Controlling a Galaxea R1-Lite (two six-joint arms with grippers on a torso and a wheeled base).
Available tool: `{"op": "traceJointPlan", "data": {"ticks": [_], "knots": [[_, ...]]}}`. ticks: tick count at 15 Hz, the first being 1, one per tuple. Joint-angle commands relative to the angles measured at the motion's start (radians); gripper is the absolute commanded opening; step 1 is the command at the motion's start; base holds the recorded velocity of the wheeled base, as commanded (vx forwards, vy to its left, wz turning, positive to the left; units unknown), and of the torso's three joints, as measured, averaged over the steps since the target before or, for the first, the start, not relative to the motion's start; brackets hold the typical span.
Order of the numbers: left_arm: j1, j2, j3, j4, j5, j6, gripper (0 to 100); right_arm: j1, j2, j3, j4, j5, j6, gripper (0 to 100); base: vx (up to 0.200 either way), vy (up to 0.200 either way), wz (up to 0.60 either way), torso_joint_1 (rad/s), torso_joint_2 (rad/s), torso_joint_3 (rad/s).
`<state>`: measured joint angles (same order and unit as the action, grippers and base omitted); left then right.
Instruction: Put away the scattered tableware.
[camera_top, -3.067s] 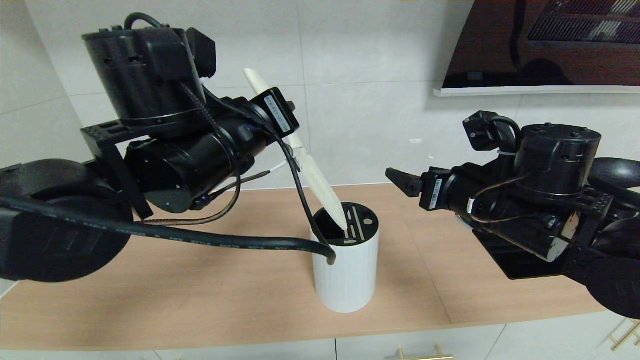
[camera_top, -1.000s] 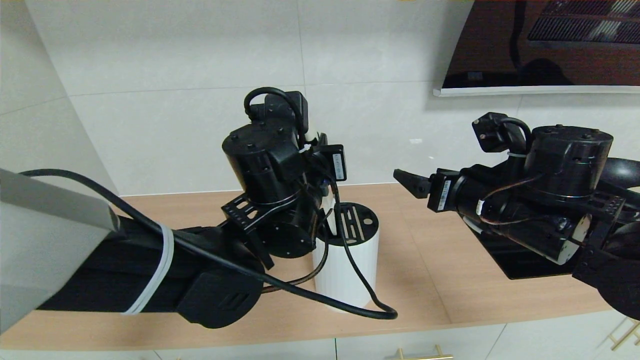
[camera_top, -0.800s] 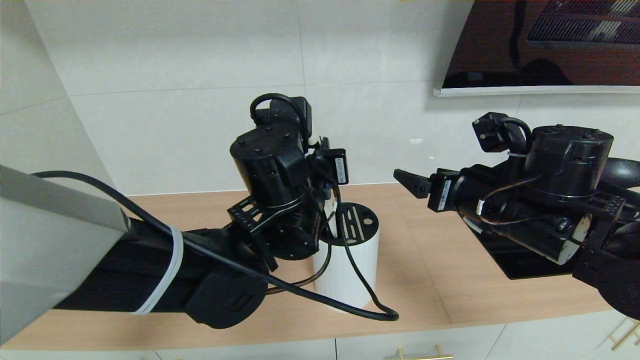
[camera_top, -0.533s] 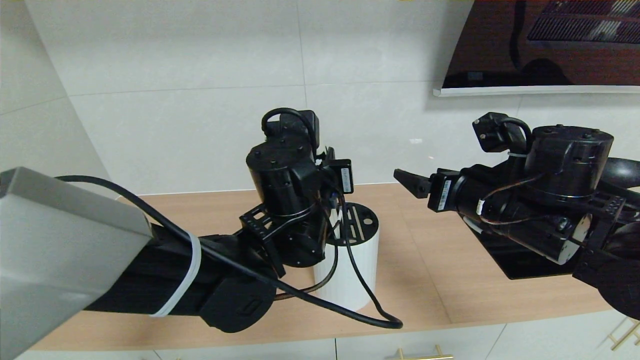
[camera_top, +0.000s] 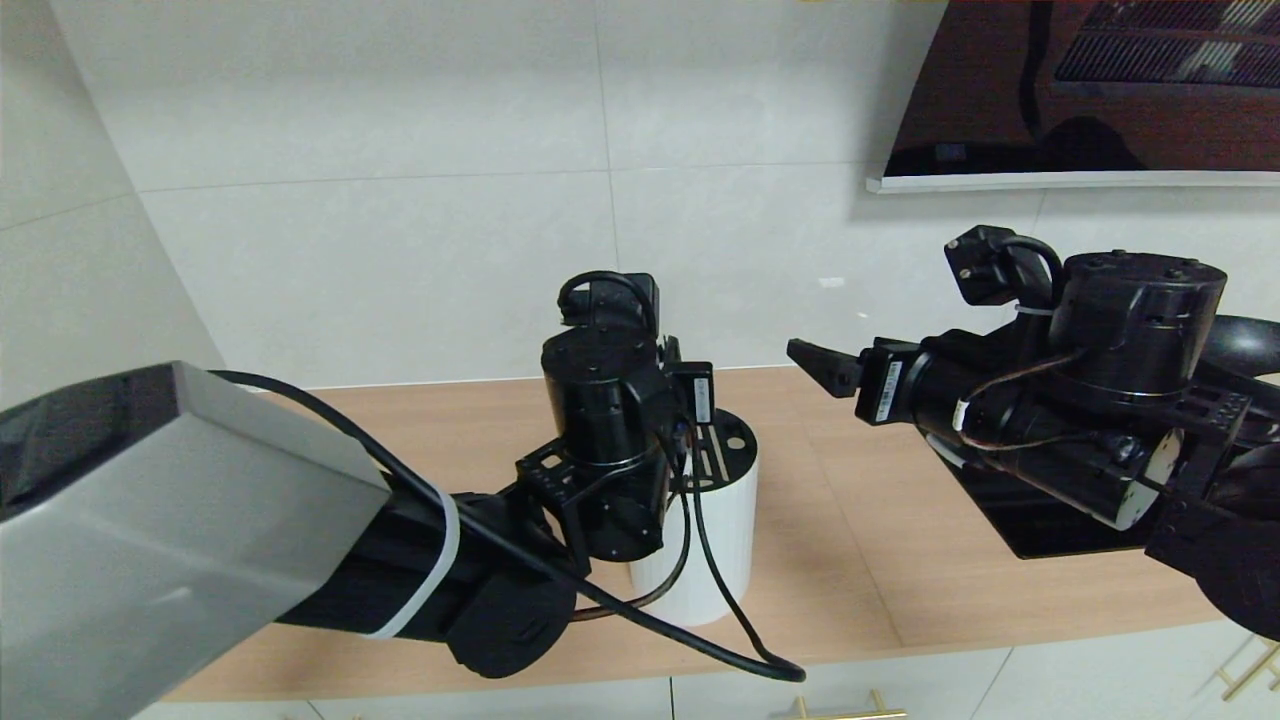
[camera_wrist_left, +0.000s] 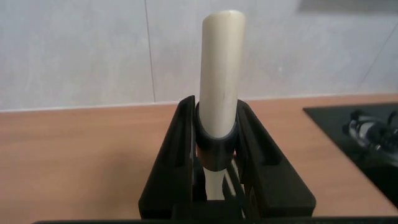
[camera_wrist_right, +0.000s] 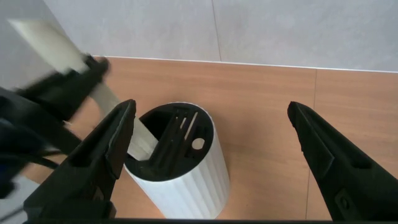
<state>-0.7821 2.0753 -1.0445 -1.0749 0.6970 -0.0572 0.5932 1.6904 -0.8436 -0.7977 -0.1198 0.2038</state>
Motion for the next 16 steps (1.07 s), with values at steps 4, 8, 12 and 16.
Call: {"op": "traceJointPlan", "data": {"ticks": [4,8,12,16], "knots": [[0.0,0.078,0.003,0.0,0.001,-0.001,0,0.0,0.003,0.0,0.0,0.0,-0.001,100,0.0,0.0,0.0,0.0,0.0,0.0],[-0.005,0.117,0.003,0.001,0.013,-0.001,0,0.002,0.002,0.001,0.0,0.0,0.0,100,0.0,0.0,0.0,0.0,0.0,0.0],[-0.005,0.134,0.009,0.001,0.013,-0.001,0,0.0,0.002,0.001,0.0,0.0,0.0,100,0.0,0.0,0.0,0.0,0.0,0.0],[-0.005,0.132,0.009,0.0,0.013,-0.001,0,0.0,0.002,0.001,0.0,-0.001,0.0,100,0.0,0.0,0.0,0.0,0.0,0.0]]}}
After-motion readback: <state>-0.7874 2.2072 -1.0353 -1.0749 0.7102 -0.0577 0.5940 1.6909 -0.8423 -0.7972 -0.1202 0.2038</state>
